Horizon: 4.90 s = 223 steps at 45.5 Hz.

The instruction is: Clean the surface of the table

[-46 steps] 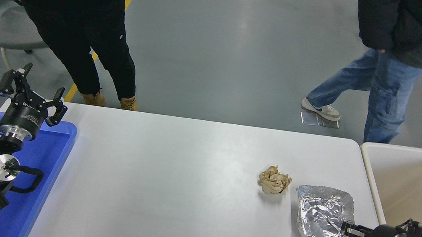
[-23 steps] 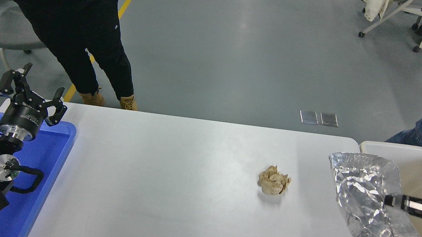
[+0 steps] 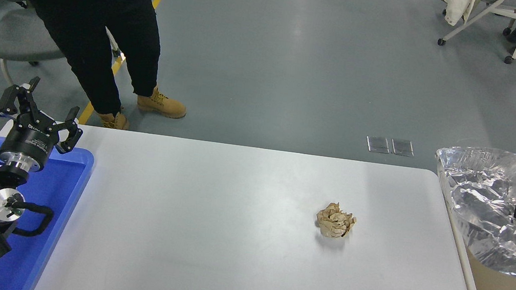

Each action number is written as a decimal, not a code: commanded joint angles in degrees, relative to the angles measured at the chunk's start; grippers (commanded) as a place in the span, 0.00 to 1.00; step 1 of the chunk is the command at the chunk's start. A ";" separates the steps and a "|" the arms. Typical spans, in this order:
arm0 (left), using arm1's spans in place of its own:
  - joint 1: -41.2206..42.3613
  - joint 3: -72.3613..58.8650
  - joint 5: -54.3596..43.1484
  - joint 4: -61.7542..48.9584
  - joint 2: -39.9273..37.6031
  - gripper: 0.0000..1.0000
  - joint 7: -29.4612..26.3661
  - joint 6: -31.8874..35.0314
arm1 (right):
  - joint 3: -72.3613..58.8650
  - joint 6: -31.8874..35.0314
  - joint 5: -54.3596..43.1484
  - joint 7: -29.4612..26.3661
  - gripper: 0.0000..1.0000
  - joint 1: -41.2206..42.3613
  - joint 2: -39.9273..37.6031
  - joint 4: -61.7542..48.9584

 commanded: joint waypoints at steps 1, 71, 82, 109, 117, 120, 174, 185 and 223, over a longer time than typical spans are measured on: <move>0.01 0.00 0.00 0.04 0.00 1.00 0.00 0.00 | 1.04 1.69 0.02 0.11 0.00 0.17 1.83 -7.10; 0.01 0.00 0.00 0.04 0.00 1.00 0.00 0.00 | -3.10 -37.85 28.85 -0.06 0.00 -26.02 60.54 -86.56; 0.01 0.00 0.00 0.04 0.00 1.00 0.00 0.00 | -3.10 -37.94 28.85 -0.33 0.08 -26.46 60.90 -86.56; 0.01 0.00 0.00 0.04 0.00 1.00 0.00 0.00 | -2.92 -38.91 29.02 -0.50 0.85 -25.50 61.43 -85.77; 0.01 0.00 0.00 0.04 0.00 1.00 0.00 0.00 | -2.57 -38.47 29.64 -0.42 0.98 -22.07 56.87 -81.83; 0.01 0.00 0.00 -0.05 0.00 1.00 0.00 0.00 | -1.69 -38.56 31.65 -0.42 0.98 -21.98 52.74 -75.08; 0.01 0.00 0.00 0.04 0.00 1.00 0.00 0.00 | 29.59 -41.11 51.52 10.74 0.99 -29.28 55.35 -24.51; 0.01 0.00 0.00 0.04 0.00 1.00 0.00 0.00 | 32.32 -41.28 47.31 14.17 0.99 -28.31 66.60 -30.13; 0.01 0.00 0.00 0.04 0.00 1.00 0.00 0.08 | 33.38 -43.48 45.63 15.58 0.99 -26.20 78.65 -44.02</move>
